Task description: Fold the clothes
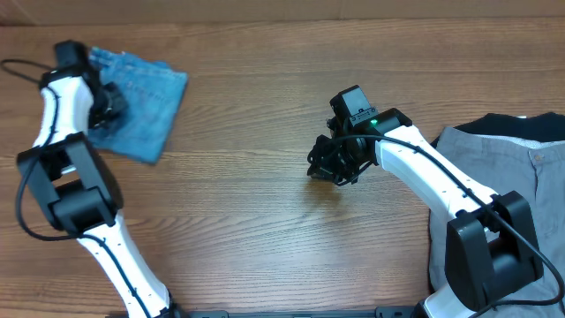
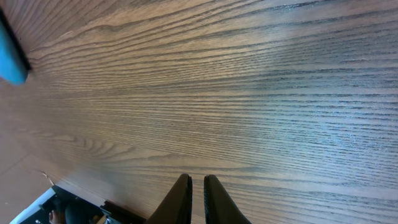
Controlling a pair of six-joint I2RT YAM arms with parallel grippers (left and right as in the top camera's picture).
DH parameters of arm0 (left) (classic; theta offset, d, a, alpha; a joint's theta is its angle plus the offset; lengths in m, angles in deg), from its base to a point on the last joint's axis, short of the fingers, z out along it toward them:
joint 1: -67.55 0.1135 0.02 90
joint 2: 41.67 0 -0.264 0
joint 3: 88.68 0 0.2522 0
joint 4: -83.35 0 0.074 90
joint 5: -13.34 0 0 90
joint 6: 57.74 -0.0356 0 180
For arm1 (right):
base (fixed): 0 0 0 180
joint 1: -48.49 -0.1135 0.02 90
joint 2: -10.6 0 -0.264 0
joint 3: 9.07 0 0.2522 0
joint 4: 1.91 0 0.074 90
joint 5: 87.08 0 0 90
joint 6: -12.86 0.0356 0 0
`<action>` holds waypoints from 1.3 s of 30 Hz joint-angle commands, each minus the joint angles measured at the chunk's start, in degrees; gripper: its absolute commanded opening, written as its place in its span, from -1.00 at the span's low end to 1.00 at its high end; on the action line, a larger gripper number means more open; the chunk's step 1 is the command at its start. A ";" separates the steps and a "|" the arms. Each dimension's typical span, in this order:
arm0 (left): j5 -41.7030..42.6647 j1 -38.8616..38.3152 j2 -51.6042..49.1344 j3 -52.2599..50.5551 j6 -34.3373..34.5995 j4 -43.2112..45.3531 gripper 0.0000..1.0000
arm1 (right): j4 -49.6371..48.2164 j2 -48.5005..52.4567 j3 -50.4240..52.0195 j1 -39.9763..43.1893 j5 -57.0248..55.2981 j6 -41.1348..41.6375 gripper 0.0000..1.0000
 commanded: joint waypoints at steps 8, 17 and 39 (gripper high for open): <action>-0.42 7.65 -3.96 -0.72 7.06 -3.32 -0.92 | -0.24 -0.76 -0.68 -0.09 -0.20 0.39 -0.77; 5.49 7.41 4.50 -0.66 -0.24 -9.18 -0.61 | 0.35 -0.76 -0.68 -0.09 -0.17 0.39 -0.78; 6.71 -1.60 8.20 -27.21 2.69 11.54 -0.92 | -2.56 -0.76 -0.68 -0.09 -0.37 0.35 -0.74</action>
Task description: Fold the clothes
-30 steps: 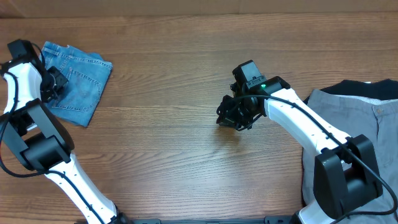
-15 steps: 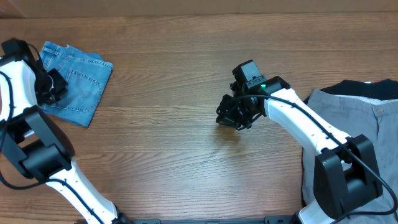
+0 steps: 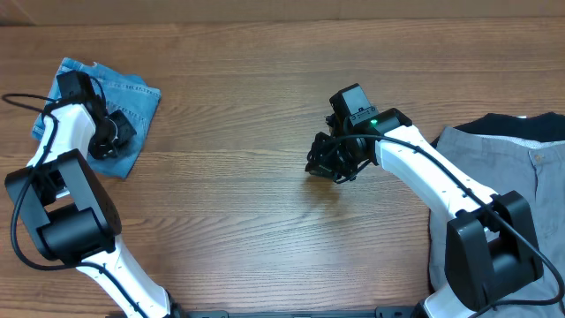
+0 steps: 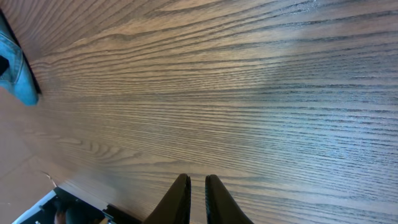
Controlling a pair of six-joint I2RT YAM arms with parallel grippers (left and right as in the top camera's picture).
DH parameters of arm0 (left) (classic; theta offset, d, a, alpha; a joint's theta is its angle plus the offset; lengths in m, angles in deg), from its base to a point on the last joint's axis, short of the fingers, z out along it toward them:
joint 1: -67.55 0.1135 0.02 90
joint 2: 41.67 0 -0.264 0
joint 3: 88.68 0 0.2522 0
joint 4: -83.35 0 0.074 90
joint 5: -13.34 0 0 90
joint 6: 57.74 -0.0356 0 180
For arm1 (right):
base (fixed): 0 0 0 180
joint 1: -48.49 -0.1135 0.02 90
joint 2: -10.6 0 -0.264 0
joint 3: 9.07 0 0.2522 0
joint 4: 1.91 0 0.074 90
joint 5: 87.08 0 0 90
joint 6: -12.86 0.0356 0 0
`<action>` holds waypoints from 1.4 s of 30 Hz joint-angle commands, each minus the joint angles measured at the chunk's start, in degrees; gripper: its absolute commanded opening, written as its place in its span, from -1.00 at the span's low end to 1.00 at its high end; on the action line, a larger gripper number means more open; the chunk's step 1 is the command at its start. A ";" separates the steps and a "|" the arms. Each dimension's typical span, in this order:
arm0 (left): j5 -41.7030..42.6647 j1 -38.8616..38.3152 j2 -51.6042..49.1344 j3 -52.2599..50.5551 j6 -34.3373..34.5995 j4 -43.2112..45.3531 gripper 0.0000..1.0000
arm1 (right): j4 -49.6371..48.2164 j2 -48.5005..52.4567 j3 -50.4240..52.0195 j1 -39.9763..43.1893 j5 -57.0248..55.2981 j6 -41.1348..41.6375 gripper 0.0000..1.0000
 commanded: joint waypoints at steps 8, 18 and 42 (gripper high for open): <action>10.56 -3.26 -4.68 -5.14 3.63 18.43 -0.92 | -0.28 -0.76 -0.68 -0.09 -0.39 0.35 -0.75; 11.39 -4.02 -4.55 -4.59 3.87 14.10 -0.92 | -0.22 -0.76 -0.68 -0.09 -0.37 0.35 -0.75; 10.71 3.34 1.11 6.45 -1.03 -3.74 -0.71 | 0.02 -0.76 -0.68 -0.09 -0.42 0.33 -0.74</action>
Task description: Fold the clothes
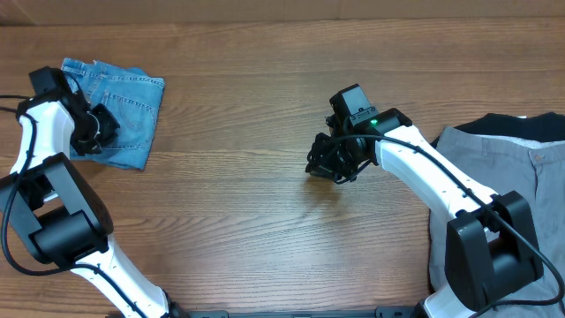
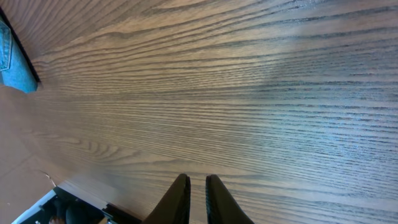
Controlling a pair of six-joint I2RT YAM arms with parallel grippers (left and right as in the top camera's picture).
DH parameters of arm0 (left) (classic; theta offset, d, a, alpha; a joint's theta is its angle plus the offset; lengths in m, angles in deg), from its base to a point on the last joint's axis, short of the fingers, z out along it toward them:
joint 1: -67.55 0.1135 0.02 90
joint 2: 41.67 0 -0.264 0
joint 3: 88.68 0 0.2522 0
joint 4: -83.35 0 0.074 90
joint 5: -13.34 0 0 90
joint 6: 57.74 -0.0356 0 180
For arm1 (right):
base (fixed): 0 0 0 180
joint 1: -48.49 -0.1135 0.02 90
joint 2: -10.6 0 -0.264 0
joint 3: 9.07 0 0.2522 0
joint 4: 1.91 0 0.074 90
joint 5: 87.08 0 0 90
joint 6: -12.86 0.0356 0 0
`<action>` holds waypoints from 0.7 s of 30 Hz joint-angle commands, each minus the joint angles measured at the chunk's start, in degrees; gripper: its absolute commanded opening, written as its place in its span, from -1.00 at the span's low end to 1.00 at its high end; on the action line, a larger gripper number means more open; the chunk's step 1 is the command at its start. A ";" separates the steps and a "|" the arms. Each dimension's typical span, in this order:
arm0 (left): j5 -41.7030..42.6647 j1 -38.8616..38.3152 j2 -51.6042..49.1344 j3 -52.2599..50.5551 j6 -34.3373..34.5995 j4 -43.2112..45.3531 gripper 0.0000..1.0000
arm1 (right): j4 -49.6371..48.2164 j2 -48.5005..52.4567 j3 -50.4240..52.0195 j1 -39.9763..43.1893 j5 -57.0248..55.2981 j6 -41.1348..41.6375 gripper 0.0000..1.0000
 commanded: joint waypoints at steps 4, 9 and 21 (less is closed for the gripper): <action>-1.70 -2.19 0.66 -0.24 1.33 3.26 -0.92 | -0.61 -0.76 -0.68 -0.09 -0.33 0.35 -0.74; -5.07 -2.84 -1.79 -0.52 1.20 7.34 -0.92 | -0.42 -0.76 -0.68 -0.09 -0.33 0.35 -0.74; -1.81 -2.89 -2.56 -0.33 1.07 13.42 -0.92 | -0.33 -0.76 -0.68 -0.09 -0.33 0.35 -0.74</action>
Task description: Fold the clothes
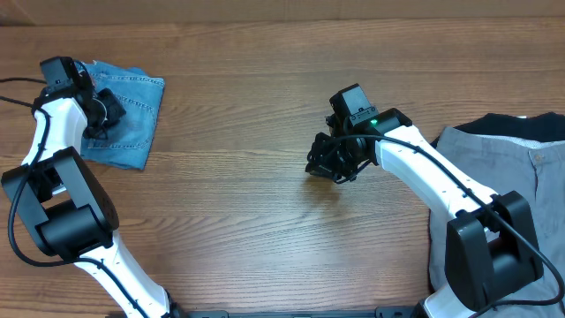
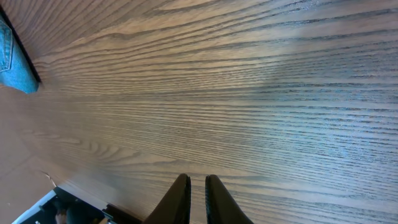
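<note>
Folded blue denim (image 1: 128, 115) lies flat at the table's far left; one corner of it (image 2: 15, 71) shows at the left edge of the right wrist view. My left gripper (image 1: 100, 113) is over the denim's upper left part, its fingers hidden under the wrist from above. Near the table's middle my right gripper (image 1: 328, 165) hangs low over bare wood. Its fingertips (image 2: 211, 185) stand almost together with nothing between them (image 2: 197, 186). A grey garment (image 1: 494, 177) lies spread at the right, with a black one (image 1: 530, 125) behind it.
The wooden table (image 1: 265, 230) runs between the denim and the garments at the right. The left arm's black cable (image 1: 18, 84) trails off the left edge. The table's front edge (image 2: 81, 186) shows at the bottom left of the right wrist view.
My left gripper has moved from the denim's left edge to over its upper left part. The denim lies where it was. The right arm has not moved.
The denim first lay skewed at the far left with my left gripper at its left side. Then it lay closer to the table's left edge, more bunched. After that it lay flat and squared, with the gripper at its left edge. The right arm stayed still throughout.
</note>
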Controlling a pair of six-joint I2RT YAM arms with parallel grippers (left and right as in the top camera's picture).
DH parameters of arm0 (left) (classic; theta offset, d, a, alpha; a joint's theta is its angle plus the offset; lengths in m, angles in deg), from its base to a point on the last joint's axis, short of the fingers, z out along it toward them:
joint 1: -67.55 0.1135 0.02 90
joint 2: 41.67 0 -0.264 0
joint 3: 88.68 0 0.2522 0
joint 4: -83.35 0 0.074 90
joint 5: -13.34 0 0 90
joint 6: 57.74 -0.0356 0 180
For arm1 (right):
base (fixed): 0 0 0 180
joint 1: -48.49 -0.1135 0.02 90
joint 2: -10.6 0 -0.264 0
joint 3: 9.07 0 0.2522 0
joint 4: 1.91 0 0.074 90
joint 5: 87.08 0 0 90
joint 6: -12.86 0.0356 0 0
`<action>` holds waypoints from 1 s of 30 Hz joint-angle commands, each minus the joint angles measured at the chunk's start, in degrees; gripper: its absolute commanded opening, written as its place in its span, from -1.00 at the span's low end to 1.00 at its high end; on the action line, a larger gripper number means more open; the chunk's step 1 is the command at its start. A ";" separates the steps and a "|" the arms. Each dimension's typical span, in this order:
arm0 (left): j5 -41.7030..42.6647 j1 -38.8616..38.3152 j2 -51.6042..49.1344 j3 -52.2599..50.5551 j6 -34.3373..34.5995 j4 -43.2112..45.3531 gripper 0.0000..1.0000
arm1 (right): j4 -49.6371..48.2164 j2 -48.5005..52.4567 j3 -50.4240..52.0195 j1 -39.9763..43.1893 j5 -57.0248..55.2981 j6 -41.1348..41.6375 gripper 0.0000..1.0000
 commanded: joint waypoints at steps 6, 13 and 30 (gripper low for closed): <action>-1.53 -0.04 -2.01 -0.22 0.76 1.51 -0.92 | -0.04 -0.76 -0.68 -0.09 -0.37 0.33 -0.74; -1.66 -0.07 -4.50 -0.22 0.81 5.07 -0.92 | 0.00 -0.76 -0.68 -0.09 -0.35 0.35 -0.74; 10.95 0.13 -3.65 2.56 4.20 11.19 -0.68 | 1.70 -0.76 -0.68 -0.09 -0.37 0.33 -0.75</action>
